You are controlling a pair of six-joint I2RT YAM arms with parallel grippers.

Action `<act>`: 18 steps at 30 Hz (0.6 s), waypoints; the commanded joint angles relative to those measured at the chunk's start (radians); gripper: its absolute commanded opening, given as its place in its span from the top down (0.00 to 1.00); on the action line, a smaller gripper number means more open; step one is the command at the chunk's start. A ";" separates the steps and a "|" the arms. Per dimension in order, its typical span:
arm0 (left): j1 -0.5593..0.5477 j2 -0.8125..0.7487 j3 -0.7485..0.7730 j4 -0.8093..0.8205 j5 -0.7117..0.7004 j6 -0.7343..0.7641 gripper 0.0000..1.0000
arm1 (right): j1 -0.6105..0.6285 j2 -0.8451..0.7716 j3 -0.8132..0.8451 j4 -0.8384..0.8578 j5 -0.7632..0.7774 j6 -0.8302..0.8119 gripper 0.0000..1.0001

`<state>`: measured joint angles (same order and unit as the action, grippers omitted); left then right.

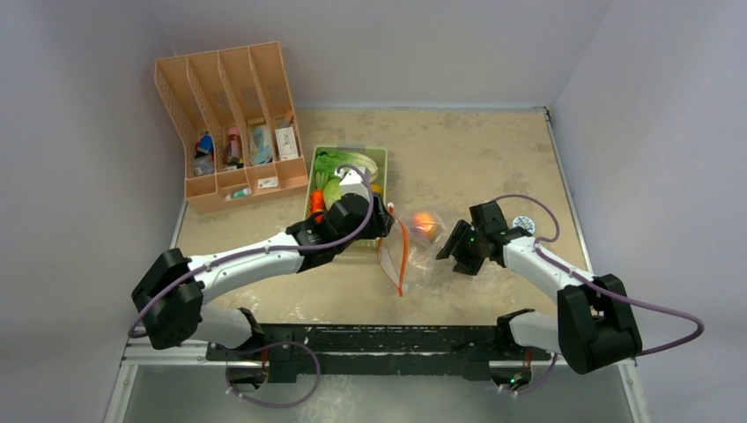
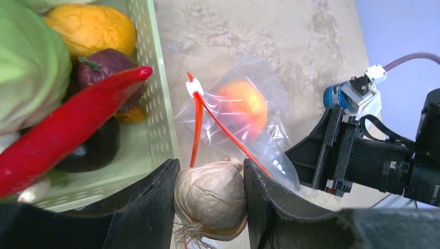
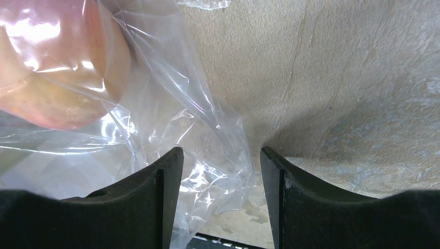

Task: Open the zip-top bag and remove the fake food
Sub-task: Place the fake vegetable in the bin.

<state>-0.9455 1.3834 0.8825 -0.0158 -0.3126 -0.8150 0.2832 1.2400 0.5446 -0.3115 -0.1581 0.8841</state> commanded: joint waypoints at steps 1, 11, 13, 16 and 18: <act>0.012 -0.064 0.014 -0.018 -0.070 0.033 0.78 | -0.001 0.004 -0.011 -0.059 0.049 0.000 0.39; 0.076 0.044 0.003 -0.063 -0.164 0.024 0.71 | -0.001 0.009 0.020 -0.065 0.058 -0.016 0.39; 0.076 0.082 0.008 -0.045 -0.185 -0.003 0.71 | -0.001 0.004 0.014 -0.056 0.053 -0.016 0.39; 0.077 0.125 0.023 -0.004 -0.192 -0.019 0.62 | -0.001 -0.001 0.004 -0.047 0.050 -0.016 0.39; 0.077 0.156 0.064 -0.048 -0.181 -0.026 0.51 | -0.001 -0.001 0.008 -0.062 0.048 -0.017 0.39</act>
<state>-0.8707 1.5024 0.8833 -0.0814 -0.4618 -0.8124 0.2832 1.2388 0.5457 -0.3149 -0.1524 0.8848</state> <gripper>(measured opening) 0.449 0.605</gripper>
